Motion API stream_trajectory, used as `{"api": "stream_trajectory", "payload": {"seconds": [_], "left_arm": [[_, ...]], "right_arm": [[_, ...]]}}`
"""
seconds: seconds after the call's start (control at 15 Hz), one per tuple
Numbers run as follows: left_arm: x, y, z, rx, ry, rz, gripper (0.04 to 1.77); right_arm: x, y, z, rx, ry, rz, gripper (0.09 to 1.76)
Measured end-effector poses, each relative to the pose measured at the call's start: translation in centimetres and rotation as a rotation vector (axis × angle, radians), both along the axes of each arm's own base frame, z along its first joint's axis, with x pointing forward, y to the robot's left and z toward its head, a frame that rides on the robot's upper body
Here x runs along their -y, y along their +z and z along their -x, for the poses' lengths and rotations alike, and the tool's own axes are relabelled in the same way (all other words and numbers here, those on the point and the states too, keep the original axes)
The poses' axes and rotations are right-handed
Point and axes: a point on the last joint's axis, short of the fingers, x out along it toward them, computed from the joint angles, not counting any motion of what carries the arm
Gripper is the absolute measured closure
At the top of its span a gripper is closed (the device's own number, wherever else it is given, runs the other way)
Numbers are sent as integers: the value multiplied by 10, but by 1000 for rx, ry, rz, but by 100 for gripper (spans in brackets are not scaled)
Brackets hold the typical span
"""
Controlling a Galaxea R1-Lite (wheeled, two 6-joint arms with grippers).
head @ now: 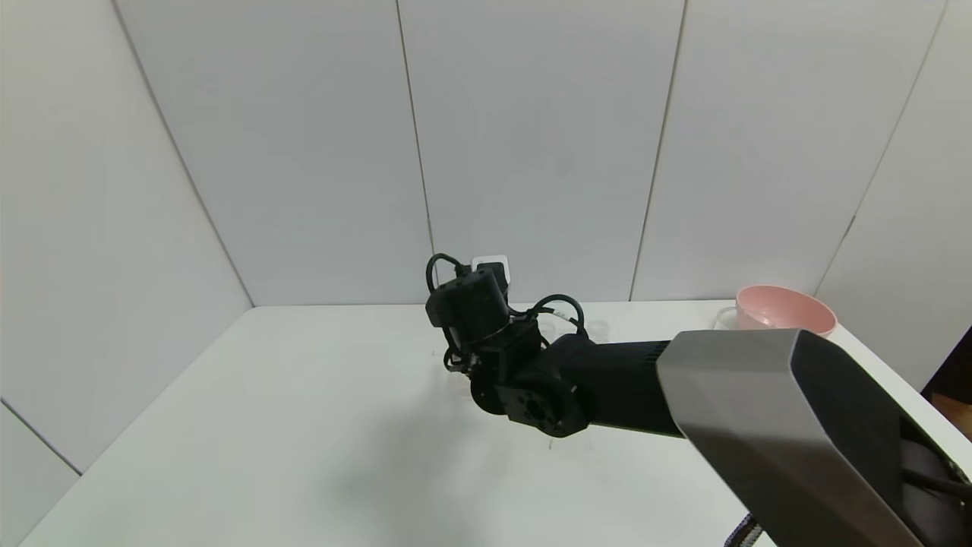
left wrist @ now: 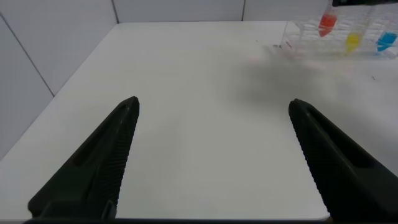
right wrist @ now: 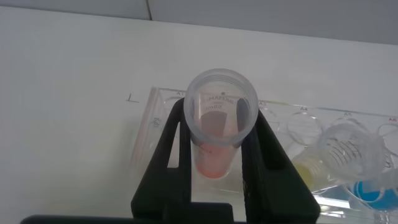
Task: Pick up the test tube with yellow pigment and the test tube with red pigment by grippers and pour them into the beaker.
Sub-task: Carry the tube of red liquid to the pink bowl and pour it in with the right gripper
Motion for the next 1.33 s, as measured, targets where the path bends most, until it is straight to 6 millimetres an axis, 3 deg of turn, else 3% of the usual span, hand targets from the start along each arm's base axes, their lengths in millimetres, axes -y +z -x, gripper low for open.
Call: {"api": "stream_trajectory", "payload": {"seconds": [0.47,0.8,1.07,1.33], "left_arm": [[0,0,0,0,0,0,9],[0,0,0,0,0,0,9],[0,0,0,0,0,0,9],[0,0,0,0,0,0,9]], "right_arm": [[20,58,19,30,60,-23,133],[58,65,57,-112,298,29,133],[122,80,92,-188,534,53,133],[224,99,94,-141,679,75,133]]}}
